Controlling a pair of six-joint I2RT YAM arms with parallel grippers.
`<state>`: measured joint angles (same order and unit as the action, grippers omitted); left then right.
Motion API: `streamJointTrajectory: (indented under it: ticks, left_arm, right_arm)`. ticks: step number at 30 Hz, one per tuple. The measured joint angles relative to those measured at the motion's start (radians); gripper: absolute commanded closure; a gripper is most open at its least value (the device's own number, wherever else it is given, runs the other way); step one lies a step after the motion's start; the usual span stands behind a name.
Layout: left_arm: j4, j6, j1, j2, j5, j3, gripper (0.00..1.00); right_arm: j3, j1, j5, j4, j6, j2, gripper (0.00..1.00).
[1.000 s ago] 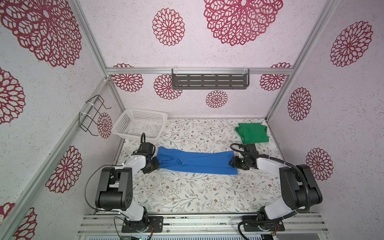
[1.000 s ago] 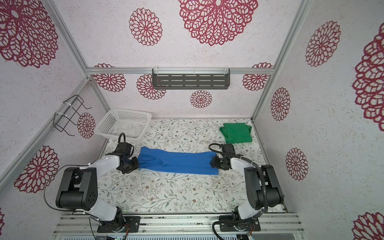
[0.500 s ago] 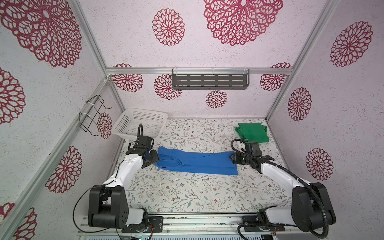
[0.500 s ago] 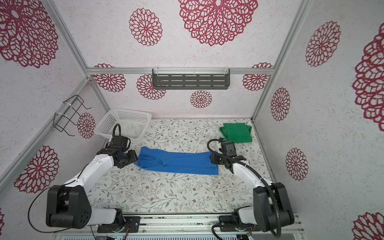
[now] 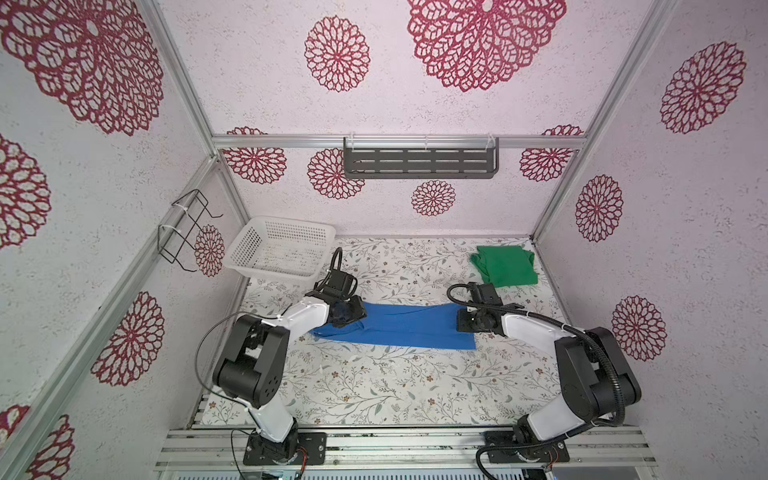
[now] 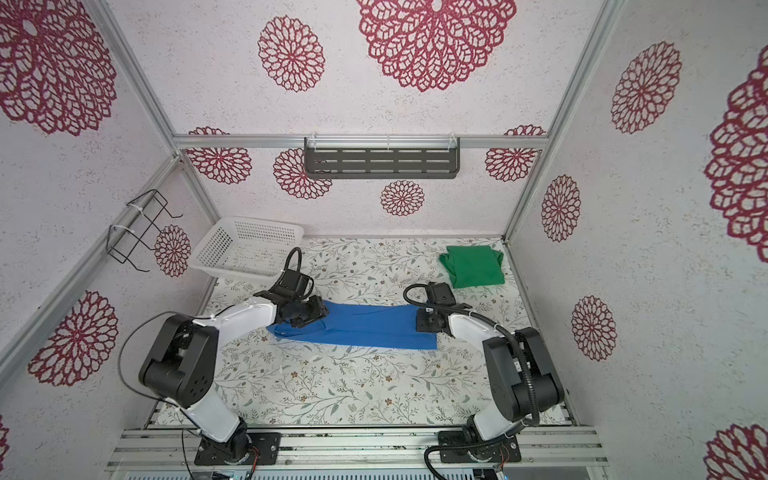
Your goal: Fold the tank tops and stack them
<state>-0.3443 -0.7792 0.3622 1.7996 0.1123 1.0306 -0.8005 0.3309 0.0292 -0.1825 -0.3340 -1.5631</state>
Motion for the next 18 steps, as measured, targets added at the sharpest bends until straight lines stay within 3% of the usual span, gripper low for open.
streamJointTrajectory:
  ticks: [6,11,18]
  left_arm:
    - [0.011,0.006,0.005,0.096,0.002,0.107,0.43]
    - [-0.005,0.035,0.019,0.229,0.008,0.283,0.41]
    - [-0.104,0.142,0.035,0.462,0.064,0.645,0.37]
  right_arm:
    - [0.095,0.010,0.014,0.042,-0.045,0.043,1.00]
    - [0.193,0.049,0.028,0.068,-0.105,0.128,1.00]
    - [0.285,0.241,0.058,0.101,-0.243,0.214,1.00]
